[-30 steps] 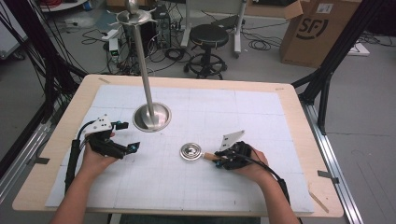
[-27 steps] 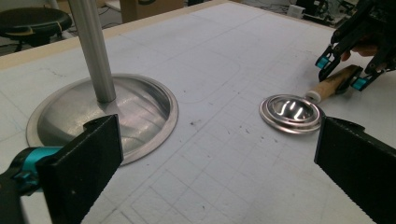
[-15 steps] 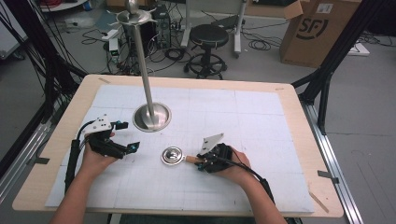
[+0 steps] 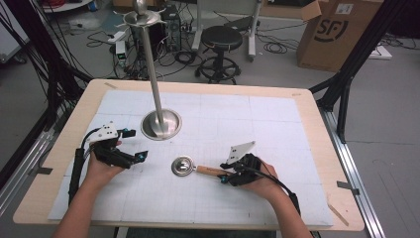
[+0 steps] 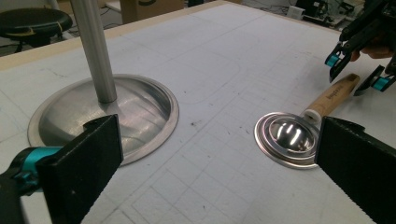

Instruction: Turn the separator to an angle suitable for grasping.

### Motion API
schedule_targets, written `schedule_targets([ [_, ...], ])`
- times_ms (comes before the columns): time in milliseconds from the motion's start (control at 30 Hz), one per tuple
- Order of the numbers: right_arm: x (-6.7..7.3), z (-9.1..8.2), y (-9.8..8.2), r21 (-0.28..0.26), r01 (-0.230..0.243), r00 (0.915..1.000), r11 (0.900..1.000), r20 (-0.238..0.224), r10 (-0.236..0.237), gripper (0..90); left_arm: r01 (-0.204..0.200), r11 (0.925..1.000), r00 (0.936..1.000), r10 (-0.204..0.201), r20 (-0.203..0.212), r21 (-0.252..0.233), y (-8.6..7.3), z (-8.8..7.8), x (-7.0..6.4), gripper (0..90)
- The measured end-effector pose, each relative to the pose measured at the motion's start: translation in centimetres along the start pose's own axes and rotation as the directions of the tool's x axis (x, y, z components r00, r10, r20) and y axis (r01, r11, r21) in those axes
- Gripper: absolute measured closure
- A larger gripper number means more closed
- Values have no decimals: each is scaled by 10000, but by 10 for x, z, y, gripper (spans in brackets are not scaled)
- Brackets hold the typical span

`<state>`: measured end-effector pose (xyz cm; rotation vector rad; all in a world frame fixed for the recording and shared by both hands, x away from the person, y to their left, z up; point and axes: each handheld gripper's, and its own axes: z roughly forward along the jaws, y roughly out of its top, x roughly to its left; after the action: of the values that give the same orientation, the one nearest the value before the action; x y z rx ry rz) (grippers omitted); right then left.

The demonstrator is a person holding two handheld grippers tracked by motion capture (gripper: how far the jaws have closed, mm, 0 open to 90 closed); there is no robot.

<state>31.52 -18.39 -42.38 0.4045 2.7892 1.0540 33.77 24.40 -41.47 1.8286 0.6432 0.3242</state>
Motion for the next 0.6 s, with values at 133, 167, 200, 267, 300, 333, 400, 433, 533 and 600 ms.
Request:
schedule_targets([
  [133,-3,-5,-8,37,-87,9999,10000,-93,88,583,7,10000,10000,-7,-50,-13,0,0,0,17],
  [167,-4,-5,-10,85,-142,9998,9999,-118,143,588,6,10000,10000,-6,-49,-4,0,0,1,17],
  [200,-4,-5,-11,147,-200,9997,9997,-135,202,606,18,10000,10000,-18,-32,2,0,0,1,17],
  [267,-5,-2,-12,259,-45,9998,9997,-183,50,650,-40,10000,10000,40,-19,40,0,0,1,17],
  [300,-4,-1,-12,347,62,9998,9994,-178,-55,665,-50,10000,10000,50,-31,44,0,0,0,17],
  [333,-4,0,-12,412,191,9998,9990,-119,-187,666,-41,10000,10000,42,-32,32,0,0,0,17],
  [400,-3,2,-11,402,276,9996,9988,-77,-273,672,-44,10000,10000,44,-31,30,0,0,0,17],
  [433,-3,2,-10,423,341,9994,9985,-29,-340,673,-39,10000,10000,39,-28,31,0,0,1,17],
  [533,-4,5,-7,368,467,9989,9982,-49,-465,676,-35,10000,10000,35,-35,46,0,1,1,17],
  [600,-4,8,-4,353,491,9988,9982,-90,-488,677,-11,10000,10000,11,-29,27,0,1,1,17],
])
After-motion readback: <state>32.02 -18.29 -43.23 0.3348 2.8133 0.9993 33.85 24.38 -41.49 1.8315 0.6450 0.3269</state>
